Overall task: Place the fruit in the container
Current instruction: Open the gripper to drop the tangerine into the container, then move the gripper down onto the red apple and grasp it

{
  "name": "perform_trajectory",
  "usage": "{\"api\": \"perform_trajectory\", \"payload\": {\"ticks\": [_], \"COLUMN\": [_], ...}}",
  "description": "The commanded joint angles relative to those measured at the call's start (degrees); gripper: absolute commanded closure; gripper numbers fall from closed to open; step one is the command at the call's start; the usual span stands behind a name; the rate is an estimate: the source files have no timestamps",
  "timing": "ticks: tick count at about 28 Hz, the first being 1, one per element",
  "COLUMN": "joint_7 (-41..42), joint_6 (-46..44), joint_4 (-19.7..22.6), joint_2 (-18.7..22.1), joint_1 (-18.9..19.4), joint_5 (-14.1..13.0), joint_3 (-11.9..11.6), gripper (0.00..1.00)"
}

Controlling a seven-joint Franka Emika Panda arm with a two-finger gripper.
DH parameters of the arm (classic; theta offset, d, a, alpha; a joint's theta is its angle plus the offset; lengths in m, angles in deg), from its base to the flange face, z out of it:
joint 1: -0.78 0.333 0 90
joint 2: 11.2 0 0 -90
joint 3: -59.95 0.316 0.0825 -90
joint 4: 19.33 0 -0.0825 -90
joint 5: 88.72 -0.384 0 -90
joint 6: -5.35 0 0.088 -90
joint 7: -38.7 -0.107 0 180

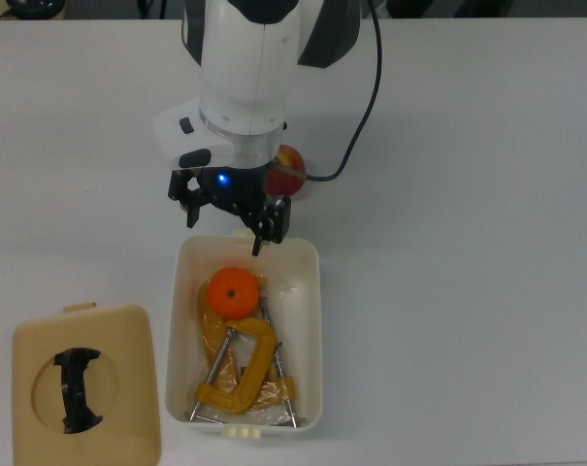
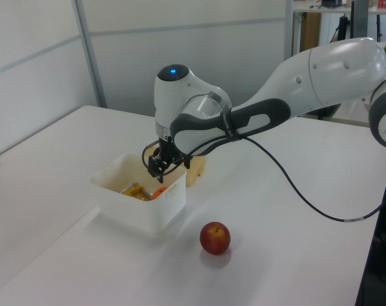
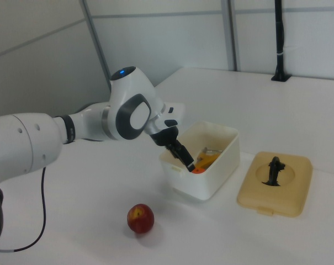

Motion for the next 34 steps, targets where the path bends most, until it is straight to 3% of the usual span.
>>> {"api": "perform_trajectory", "payload": {"ticks": [1, 8, 16, 22, 34], "joint_7": [8.3, 10.5, 10.4, 8.5, 6.6], "joint_6": [-9.7, -9.9, -7.5, -0.7, 4.5], "joint_4": [2.5, 10.8, 16.5, 23.6, 29.3], "joint_2": [4.4, 8.6, 9.2, 9.2, 9.0], "joint_1": [0.4, 1.7, 4.5, 5.8, 6.1], "joint_5": [-3.3, -3.7, -2.3, 1.6, 6.1], "joint_3": [1.8, 3.2, 3.2, 3.2, 3.2], "gripper": [0.0, 0.0, 0.0, 0.0, 0.0]}}
